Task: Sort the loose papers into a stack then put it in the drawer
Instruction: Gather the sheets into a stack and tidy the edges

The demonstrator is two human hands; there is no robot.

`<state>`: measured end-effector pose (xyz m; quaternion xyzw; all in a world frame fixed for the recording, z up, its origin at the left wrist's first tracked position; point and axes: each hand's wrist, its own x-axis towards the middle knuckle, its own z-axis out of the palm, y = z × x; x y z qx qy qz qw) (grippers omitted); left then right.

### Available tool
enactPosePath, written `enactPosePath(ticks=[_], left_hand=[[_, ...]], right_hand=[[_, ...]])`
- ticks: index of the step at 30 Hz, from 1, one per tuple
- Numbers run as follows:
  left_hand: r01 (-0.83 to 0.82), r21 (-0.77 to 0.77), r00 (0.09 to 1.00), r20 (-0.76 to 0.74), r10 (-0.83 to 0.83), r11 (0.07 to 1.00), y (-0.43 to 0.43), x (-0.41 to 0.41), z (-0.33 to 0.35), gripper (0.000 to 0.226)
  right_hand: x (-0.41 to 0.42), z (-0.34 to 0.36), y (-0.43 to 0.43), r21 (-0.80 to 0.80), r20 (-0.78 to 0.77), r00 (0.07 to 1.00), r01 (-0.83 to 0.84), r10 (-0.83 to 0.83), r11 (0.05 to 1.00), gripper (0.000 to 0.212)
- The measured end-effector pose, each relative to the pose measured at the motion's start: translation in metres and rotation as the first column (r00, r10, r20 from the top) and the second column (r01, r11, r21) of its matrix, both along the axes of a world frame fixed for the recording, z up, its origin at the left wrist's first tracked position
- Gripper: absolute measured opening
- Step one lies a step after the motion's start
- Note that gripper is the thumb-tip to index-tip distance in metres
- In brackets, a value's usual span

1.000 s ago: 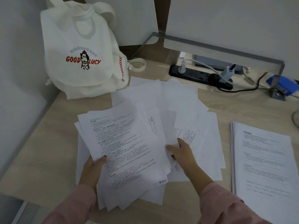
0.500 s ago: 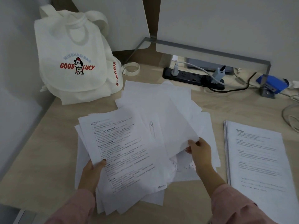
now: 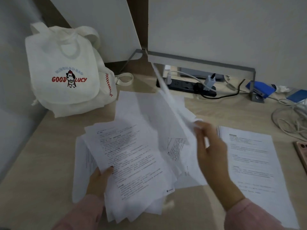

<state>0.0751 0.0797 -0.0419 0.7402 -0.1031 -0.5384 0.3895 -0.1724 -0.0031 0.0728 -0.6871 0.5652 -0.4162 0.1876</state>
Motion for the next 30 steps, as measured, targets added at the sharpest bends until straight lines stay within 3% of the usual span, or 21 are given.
enactPosePath(ticks=[3, 9, 14, 18, 23, 27, 30], left_hand=[[-0.008, -0.013, 0.999, -0.039, 0.008, 1.000, 0.000, -0.005, 0.001, 0.044], [0.017, -0.007, 0.999, -0.028, -0.018, 1.000, 0.004, -0.008, 0.002, 0.040], [0.006, 0.003, 0.999, -0.047, -0.006, 1.000, 0.009, -0.010, 0.000, 0.040], [0.005, 0.002, 0.997, -0.071, -0.005, 1.000, 0.009, -0.012, -0.002, 0.039], [-0.080, -0.009, 0.989, -0.123, 0.079, 0.997, 0.002, -0.016, 0.000, 0.046], [0.003, -0.048, 0.998, -0.065, -0.006, 0.999, 0.002, -0.016, 0.000, 0.039], [0.005, -0.045, 1.000, -0.015, -0.006, 0.999, 0.008, -0.009, -0.001, 0.037]], right_hand=[[0.008, -0.042, 0.021, 0.126, -0.132, 0.978, -0.148, 0.164, 0.981, 0.027], [0.009, -0.100, 0.052, 0.300, -0.257, 0.914, -0.233, 0.314, 0.925, 0.021], [0.017, -0.109, 0.067, 0.346, -0.208, 0.884, -0.335, 0.419, 0.877, 0.021], [0.029, -0.111, 0.074, 0.425, -0.092, 0.829, -0.468, 0.552, 0.775, 0.026], [0.049, -0.111, 0.082, 0.396, -0.141, 0.733, -0.574, 0.666, 0.716, 0.025], [0.060, -0.115, 0.086, 0.405, -0.132, 0.647, -0.657, 0.751, 0.637, 0.038], [0.059, -0.105, 0.081, 0.433, -0.024, 0.695, -0.640, 0.718, 0.634, 0.042]])
